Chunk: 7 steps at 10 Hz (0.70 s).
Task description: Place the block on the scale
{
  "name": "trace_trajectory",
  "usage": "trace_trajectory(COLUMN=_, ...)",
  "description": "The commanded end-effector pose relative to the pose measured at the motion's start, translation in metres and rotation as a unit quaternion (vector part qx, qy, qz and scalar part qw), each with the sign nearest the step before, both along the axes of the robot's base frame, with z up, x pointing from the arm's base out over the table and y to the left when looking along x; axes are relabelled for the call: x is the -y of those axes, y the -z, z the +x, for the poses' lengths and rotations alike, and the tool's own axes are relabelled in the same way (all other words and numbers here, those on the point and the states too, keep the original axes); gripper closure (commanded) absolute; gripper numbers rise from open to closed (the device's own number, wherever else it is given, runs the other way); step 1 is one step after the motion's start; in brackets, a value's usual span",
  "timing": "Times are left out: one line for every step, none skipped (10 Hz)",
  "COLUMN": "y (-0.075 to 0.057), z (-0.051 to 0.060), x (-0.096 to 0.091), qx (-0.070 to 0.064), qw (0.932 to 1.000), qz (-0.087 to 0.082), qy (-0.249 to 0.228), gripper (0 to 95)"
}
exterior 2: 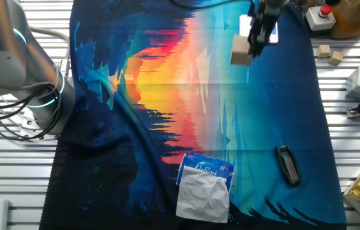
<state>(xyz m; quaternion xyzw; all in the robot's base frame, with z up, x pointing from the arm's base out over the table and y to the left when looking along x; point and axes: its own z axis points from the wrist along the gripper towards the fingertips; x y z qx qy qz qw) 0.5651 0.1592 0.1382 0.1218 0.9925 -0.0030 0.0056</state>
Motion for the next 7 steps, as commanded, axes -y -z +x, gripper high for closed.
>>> trace_trajectory(y=0.0005, z=0.0064, x=-0.0184, qx=-0.004, qw=1.0000, qz=0.002, qy=0.003, gripper=95.0)
trace_trajectory(y=0.0039, z=0.0071, x=-0.0217, qx=0.004, qw=1.0000, qz=0.003, qy=-0.008, gripper=95.0)
trace_trajectory(y=0.0053, z=0.0073, x=-0.0231, qx=0.011, qw=0.9998, qz=0.002, qy=-0.015, gripper=95.0)
trace_trajectory(y=0.0054, z=0.0073, x=-0.0232, qx=0.013, qw=0.9998, qz=0.003, qy=-0.014, gripper=95.0)
trace_trajectory(y=0.0054, z=0.0073, x=-0.0232, qx=0.013, qw=0.9998, qz=0.004, qy=-0.012, gripper=95.0)
trace_trajectory(y=0.0054, z=0.0073, x=-0.0232, qx=0.013, qw=0.9998, qz=0.005, qy=-0.011, gripper=95.0)
trace_trajectory(y=0.0054, z=0.0073, x=-0.0232, qx=0.012, qw=0.9999, qz=0.004, qy=-0.011, gripper=95.0)
